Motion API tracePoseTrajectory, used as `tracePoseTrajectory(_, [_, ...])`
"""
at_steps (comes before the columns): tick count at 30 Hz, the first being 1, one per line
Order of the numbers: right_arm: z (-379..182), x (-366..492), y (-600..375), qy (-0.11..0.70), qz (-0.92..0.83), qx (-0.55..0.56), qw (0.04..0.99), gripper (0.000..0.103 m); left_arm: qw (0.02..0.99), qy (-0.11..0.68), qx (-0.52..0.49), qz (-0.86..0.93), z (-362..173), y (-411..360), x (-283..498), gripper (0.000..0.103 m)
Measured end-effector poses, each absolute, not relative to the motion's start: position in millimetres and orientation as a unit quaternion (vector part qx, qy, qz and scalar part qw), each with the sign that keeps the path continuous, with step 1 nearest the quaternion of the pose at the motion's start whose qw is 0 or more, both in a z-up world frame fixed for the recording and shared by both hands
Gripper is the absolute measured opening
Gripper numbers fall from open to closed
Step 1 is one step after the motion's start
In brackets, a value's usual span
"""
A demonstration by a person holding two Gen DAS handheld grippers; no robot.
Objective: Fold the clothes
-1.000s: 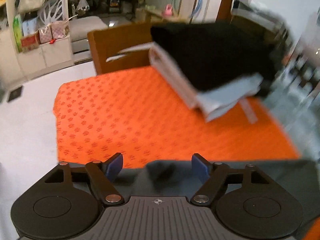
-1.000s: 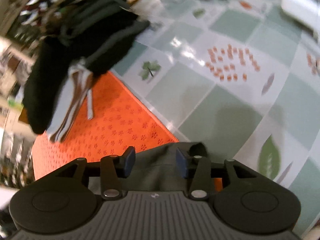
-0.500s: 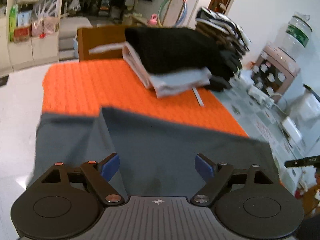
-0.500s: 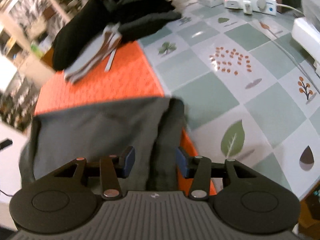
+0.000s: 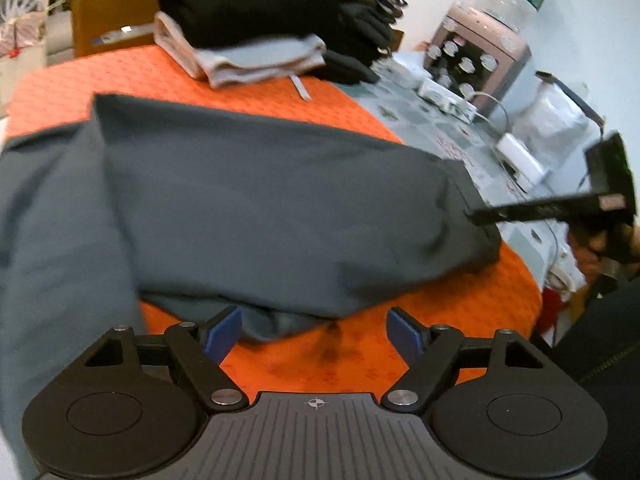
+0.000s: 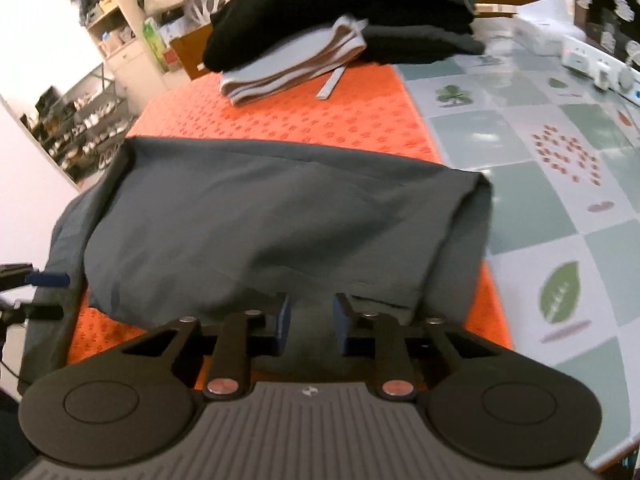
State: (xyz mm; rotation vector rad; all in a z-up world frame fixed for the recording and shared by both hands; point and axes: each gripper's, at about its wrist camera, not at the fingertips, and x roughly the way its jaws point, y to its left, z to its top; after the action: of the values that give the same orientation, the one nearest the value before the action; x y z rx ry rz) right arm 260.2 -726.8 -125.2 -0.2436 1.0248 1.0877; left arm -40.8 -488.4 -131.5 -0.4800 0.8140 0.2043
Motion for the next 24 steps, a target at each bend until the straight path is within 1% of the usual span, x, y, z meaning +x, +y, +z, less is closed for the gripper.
tracePoseTrajectory(2, [-134.3, 260.2, -714.9, 0.478, 0.48, -0.127, 0.724, 0.021, 0.887, 0.393, -0.224, 0.094, -139.1, -491.8, -35.3, 0.08])
tracePoseTrajectory(3, [-140.5, 261.7, -710.1, 0.486, 0.468, -0.138, 0.725, 0.015, 0.888, 0.392, -0.222, 0.093, -142.0, -493.8, -33.9, 0.08])
tracePoseTrajectory(4, [-145.4, 262.9, -707.4, 0.493, 0.459, -0.143, 0.725, 0.011, 0.889, 0.391, -0.223, 0.092, -144.6, -493.8, -31.4, 0.08])
tracePoseTrajectory(7, [-155.7, 268.2, -705.5, 0.512, 0.441, -0.131, 0.726, 0.007, 0.886, 0.396, -0.225, 0.088, -153.3, -489.8, -23.1, 0.08])
tracePoseTrajectory(12, [-162.7, 274.8, -708.3, 0.531, 0.428, -0.104, 0.724, 0.004, 0.884, 0.399, -0.229, 0.079, -164.4, -483.5, -13.6, 0.08])
tracePoseTrajectory(16, [-163.8, 275.3, -707.8, 0.537, 0.426, -0.097, 0.722, 0.004, 0.894, 0.38, -0.227, 0.069, -164.6, -484.0, -4.4, 0.08])
tracePoseTrajectory(19, [-164.2, 275.1, -707.6, 0.54, 0.422, -0.092, 0.722, 0.004, 0.899, 0.373, -0.219, 0.063, -165.5, -484.6, 6.7, 0.084])
tracePoseTrajectory(24, [-164.3, 275.6, -705.8, 0.54, 0.42, -0.091, 0.724, 0.004, 0.9, 0.379, -0.212, 0.027, -173.1, -489.4, 22.6, 0.085])
